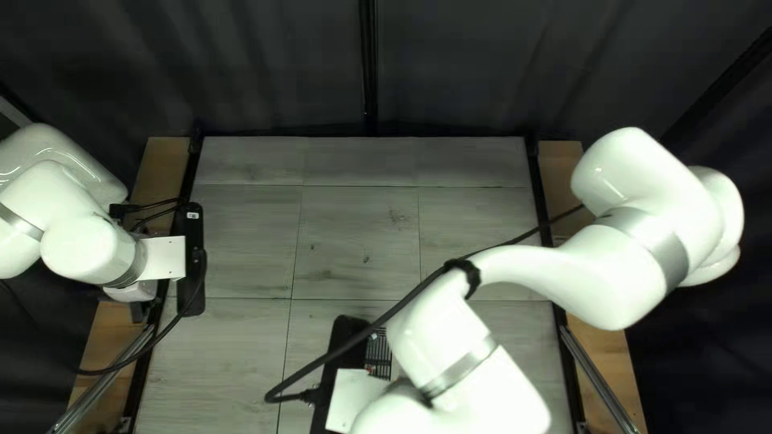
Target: Pick up toothbrushes and insert them into a toothbrush holder
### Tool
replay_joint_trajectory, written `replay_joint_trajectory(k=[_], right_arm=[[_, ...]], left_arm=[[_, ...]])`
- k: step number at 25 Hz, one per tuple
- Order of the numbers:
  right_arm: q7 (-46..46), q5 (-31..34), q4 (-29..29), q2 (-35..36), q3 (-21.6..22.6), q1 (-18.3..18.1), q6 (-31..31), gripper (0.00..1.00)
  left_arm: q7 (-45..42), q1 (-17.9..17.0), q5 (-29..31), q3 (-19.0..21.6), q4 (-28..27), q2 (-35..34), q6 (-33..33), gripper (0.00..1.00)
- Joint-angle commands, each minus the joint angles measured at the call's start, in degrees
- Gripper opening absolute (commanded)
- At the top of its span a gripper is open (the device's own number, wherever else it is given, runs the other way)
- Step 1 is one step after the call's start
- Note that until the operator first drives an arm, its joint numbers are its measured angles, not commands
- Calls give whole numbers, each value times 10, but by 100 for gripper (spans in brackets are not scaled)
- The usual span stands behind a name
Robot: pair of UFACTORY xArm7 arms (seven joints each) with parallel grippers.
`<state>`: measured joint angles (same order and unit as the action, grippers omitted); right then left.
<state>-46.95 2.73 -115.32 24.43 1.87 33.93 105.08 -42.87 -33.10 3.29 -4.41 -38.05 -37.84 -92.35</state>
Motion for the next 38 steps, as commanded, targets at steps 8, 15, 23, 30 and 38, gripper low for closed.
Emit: replay_joint_trajectory(k=[8,15,23,30,38], right_arm=[[44,-7,47,5,-9,-34,-36,1],[47,0,20,36,-18,-43,-21,1],[35,16,14,52,-26,-41,-12,1],[34,25,20,50,-27,-38,-18,0],[58,24,-3,65,-20,-36,-24,0]], left_arm=[[0,0,0,0,0,0,0,100],[0,0,0,0,0,0,0,100],[0,0,0,0,0,0,0,100],[0,0,0,0,0,0,0,100],[0,0,0,0,0,0,0,100]])
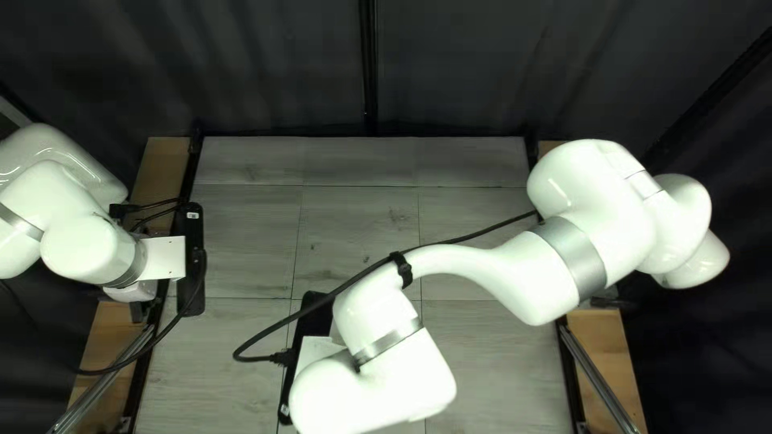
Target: Pick up toothbrushes and insert them into a toothbrush holder
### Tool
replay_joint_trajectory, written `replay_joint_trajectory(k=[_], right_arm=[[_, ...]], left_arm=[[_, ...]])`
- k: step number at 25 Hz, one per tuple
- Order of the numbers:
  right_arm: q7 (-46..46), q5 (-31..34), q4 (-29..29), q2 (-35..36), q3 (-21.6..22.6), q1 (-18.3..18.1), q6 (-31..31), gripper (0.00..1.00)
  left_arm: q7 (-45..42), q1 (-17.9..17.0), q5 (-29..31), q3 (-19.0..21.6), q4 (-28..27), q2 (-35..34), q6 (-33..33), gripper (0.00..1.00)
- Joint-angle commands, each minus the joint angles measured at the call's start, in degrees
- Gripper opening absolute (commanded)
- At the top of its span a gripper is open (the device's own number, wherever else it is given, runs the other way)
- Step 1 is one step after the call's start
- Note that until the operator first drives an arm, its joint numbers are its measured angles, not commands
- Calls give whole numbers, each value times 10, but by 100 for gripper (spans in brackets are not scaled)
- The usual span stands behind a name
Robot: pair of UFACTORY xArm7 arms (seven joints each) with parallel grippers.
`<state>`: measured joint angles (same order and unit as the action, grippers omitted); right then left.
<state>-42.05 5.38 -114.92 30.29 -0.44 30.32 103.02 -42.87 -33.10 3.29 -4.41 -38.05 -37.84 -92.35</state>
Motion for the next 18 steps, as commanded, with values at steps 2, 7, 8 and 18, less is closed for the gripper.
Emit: replay_joint_trajectory(k=[2,7,8,18], right_arm=[[12,-3,-7,8,5,0,-6,0],[17,-5,11,2,5,-4,-18,1],[18,-5,12,1,4,-5,-19,0],[27,-7,37,-7,4,-11,-41,0]], left_arm=[[0,0,0,0,0,0,0,100],[0,0,0,0,0,0,0,100],[0,0,0,0,0,0,0,100],[0,0,0,0,0,0,0,100]])
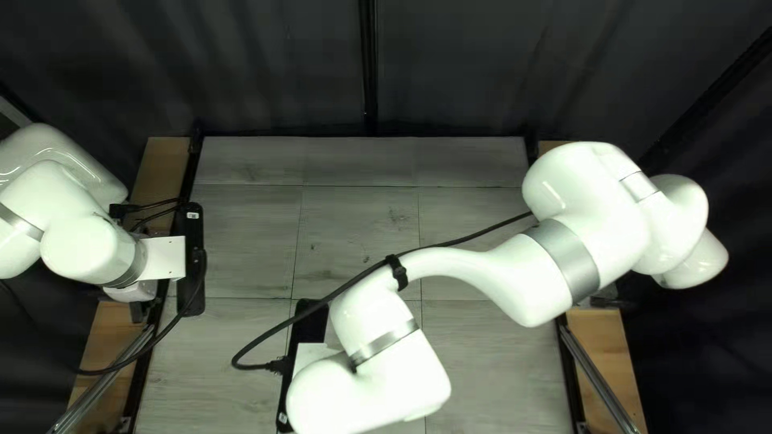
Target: Pick up toothbrushes and insert them into a toothbrush holder
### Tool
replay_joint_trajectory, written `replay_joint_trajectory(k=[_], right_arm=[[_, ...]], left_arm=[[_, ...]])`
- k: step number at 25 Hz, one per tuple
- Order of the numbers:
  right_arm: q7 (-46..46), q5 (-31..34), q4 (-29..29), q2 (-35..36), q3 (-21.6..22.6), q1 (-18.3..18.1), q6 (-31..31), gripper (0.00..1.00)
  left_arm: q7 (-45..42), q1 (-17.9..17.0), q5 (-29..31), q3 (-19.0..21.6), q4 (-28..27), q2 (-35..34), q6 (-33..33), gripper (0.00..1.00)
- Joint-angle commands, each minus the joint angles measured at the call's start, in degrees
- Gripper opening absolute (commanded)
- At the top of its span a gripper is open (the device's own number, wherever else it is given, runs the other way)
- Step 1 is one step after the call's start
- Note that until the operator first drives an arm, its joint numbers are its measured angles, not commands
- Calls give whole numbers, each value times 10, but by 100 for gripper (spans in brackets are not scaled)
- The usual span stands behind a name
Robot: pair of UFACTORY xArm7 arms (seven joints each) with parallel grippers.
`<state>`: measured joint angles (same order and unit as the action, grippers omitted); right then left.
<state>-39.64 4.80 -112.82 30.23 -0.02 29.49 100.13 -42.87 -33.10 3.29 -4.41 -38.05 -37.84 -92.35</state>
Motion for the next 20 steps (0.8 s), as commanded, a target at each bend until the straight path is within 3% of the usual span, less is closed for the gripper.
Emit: replay_joint_trajectory(k=[1,13,20], right_arm=[[4,-2,21,-8,0,-3,-15,1],[7,-5,73,-31,-2,-11,-50,1],[16,-12,76,-31,0,-15,-54,1]], left_arm=[[0,0,0,0,0,0,0,100],[0,0,0,0,0,0,0,100],[0,0,0,0,0,0,0,100]])
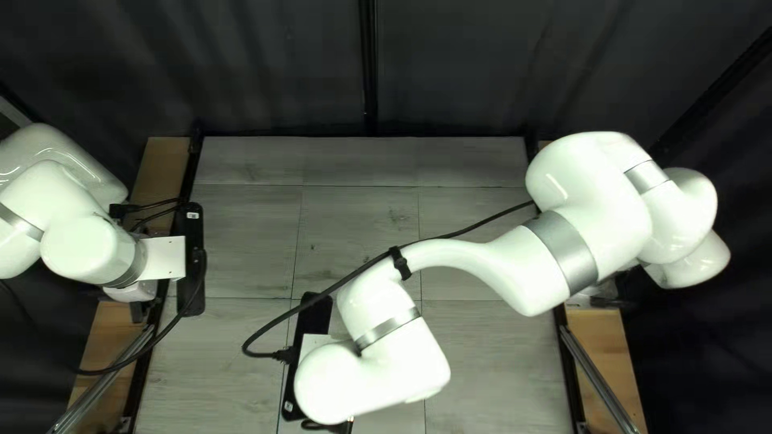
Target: Pick up toothbrushes and insert them into a toothbrush holder
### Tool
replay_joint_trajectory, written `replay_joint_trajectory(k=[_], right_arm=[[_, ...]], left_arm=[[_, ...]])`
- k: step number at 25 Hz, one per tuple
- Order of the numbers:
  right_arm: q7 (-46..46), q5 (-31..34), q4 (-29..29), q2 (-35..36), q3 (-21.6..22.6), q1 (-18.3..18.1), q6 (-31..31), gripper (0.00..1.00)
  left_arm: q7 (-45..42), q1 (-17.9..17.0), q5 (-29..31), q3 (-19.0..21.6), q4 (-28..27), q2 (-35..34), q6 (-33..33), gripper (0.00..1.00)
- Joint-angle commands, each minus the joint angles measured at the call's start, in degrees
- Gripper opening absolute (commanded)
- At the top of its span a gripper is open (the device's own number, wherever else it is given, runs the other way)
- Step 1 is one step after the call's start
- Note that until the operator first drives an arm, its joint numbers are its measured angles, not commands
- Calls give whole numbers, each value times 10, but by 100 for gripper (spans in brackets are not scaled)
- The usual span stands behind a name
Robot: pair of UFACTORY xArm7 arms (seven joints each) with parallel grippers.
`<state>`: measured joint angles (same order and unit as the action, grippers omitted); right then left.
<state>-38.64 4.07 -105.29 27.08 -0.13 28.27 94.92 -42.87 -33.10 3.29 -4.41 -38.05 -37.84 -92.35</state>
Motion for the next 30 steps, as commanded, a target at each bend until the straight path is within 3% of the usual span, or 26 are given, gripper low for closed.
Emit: replay_joint_trajectory(k=[1,30], right_arm=[[8,-7,0,1,2,-4,-3,1],[29,-27,44,-3,3,-22,-48,1]], left_arm=[[0,0,0,0,0,0,0,100],[0,0,0,0,0,0,0,100]])
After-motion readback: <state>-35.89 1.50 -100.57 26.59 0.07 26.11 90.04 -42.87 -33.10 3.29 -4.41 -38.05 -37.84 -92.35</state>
